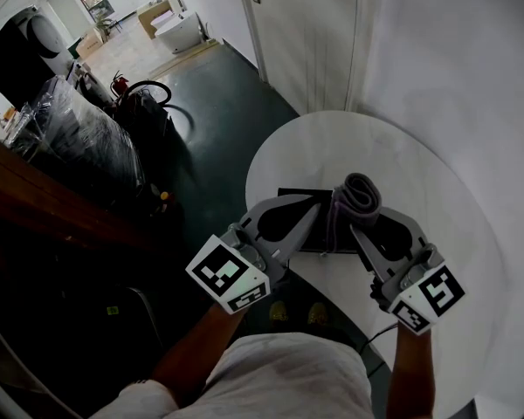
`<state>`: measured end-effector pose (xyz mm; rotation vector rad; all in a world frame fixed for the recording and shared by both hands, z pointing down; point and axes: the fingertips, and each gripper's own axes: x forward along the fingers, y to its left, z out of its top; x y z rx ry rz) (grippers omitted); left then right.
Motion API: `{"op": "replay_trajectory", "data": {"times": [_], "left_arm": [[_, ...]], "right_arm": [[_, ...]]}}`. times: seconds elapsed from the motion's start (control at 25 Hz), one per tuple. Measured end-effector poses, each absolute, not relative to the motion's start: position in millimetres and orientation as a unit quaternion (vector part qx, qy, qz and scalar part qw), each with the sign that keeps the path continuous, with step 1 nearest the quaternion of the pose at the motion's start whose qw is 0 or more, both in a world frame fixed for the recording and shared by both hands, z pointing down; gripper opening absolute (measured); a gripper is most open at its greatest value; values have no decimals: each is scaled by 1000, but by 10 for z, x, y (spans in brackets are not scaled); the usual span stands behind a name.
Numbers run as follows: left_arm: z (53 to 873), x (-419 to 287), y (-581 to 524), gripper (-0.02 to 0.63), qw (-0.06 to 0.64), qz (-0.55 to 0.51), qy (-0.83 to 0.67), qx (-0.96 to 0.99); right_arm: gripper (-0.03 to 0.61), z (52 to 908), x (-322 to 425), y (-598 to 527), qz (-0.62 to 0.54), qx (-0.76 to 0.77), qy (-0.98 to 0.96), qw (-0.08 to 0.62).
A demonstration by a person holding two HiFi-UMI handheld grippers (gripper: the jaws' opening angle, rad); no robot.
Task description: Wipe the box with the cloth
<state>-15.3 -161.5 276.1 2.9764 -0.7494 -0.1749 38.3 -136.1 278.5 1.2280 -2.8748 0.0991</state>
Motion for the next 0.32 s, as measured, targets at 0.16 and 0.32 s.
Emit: {"op": "replay_trajectory", "data": {"times": [0.16,0.32], "left_arm": [[2750,-166,-1611,15,34,-58,-244,967],[2734,-175,-1599,15,34,-58,-245,967]], "right_arm": [[95,2780,379,-1354,32,393,-919,7],[95,2763,375,-1335,32,393,-919,7]]}}
